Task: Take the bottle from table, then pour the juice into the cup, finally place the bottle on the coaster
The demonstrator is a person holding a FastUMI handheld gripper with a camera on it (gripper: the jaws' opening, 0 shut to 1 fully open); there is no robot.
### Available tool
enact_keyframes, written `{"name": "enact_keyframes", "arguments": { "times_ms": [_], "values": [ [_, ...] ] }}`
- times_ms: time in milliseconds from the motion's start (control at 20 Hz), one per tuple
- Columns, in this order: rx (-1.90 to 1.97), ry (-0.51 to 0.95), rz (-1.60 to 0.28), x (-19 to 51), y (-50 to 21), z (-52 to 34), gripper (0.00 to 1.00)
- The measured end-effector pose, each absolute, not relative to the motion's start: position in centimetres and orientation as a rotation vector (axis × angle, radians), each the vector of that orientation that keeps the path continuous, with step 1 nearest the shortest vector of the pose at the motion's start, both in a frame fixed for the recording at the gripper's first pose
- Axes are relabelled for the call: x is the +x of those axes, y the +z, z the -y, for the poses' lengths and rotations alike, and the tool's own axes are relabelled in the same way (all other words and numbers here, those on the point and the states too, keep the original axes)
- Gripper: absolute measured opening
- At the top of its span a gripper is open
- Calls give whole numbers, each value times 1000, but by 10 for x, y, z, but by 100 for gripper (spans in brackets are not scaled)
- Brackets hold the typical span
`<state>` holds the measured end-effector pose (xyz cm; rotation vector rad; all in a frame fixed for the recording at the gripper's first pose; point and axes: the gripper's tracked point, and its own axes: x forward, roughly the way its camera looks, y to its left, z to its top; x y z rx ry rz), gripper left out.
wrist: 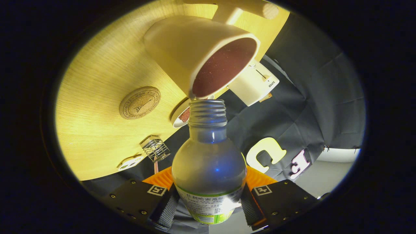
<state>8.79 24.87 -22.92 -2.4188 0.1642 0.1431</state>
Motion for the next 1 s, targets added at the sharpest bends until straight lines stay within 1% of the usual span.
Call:
{"name": "enact_keyframes", "arguments": {
  "times_ms": [250, 1000],
  "values": [
    [-2415, 144, -141, 88, -227, -254, 81],
    [-2413, 150, -153, 84, -227, -256, 81]
  ]
}}
